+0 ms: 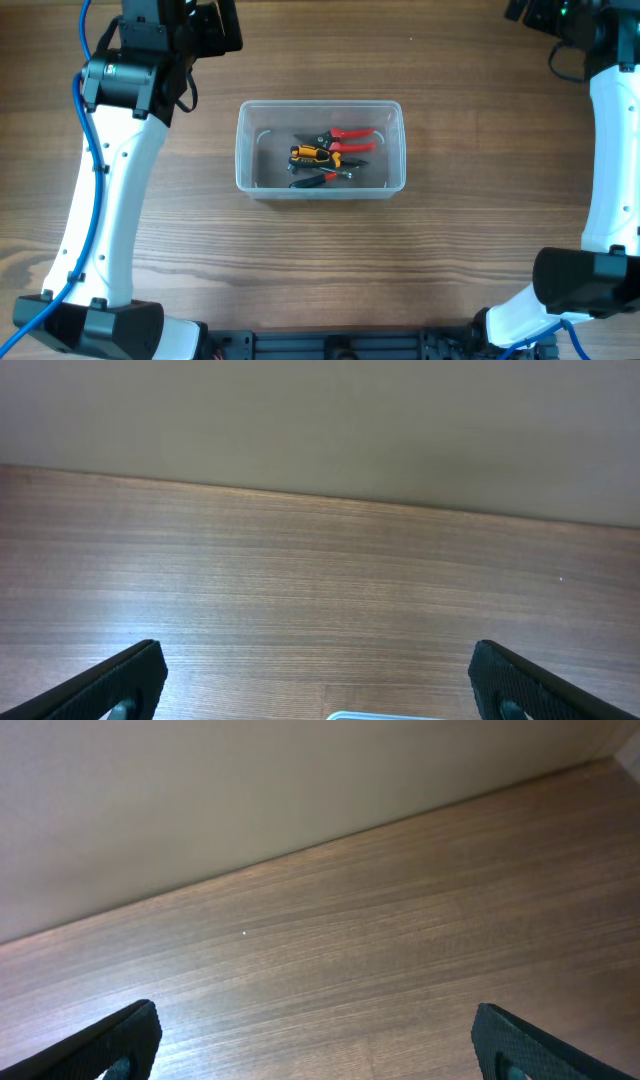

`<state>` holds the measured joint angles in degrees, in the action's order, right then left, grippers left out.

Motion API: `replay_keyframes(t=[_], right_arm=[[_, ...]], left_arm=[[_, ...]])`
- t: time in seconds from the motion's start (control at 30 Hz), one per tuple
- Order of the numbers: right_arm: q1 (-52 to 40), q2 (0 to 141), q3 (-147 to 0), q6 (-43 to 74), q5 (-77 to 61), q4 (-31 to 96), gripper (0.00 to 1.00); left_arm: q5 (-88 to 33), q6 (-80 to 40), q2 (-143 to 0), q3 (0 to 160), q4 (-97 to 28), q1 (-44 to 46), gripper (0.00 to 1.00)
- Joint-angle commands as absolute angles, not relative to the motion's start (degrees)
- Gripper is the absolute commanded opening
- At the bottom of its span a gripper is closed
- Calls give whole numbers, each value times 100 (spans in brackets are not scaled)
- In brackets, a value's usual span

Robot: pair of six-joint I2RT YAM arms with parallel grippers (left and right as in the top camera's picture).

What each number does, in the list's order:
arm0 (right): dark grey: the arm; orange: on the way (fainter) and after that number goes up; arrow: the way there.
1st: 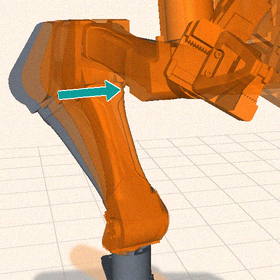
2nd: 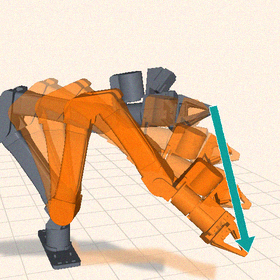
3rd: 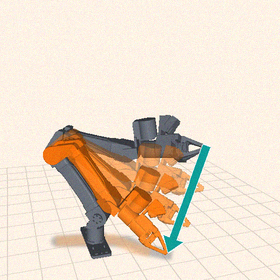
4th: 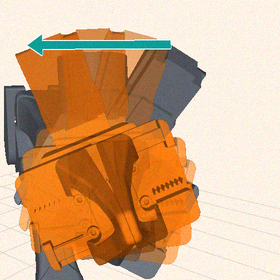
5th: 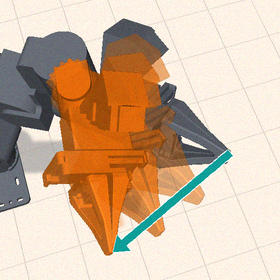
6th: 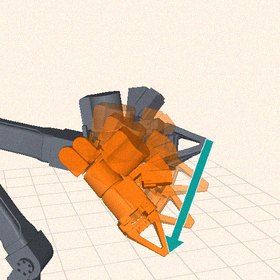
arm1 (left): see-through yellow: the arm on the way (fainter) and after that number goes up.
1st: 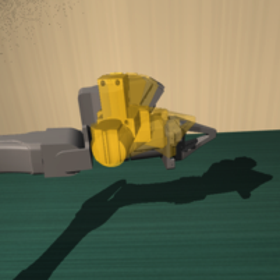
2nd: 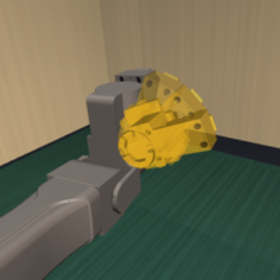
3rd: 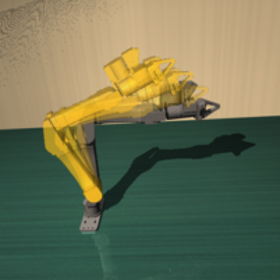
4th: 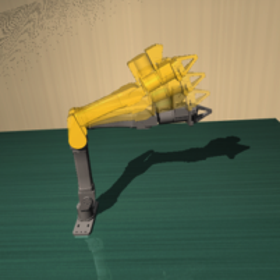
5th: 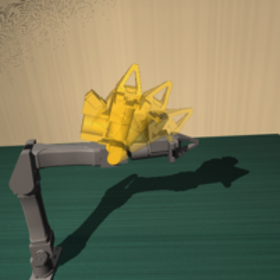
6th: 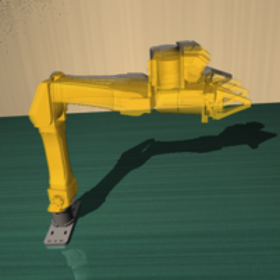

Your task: Pack container

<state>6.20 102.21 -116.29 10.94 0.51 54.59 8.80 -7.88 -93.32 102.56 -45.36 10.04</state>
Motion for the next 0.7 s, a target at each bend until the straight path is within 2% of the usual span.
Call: replay_keyframes(t=[0.0,0.3,0.67], right_arm=[[607,10243,-11625,1201,132,5446,100],[607,10243,-11625,1201,132,5446,100],[607,10243,-11625,1199,132,5446,100]], left_arm=[[972,-884,-9347,10248,-4521,993,100],[1061,-823,-9227,10243,-4521,945,100],[1079,-554,-6401,9998,-4390,504,100]])
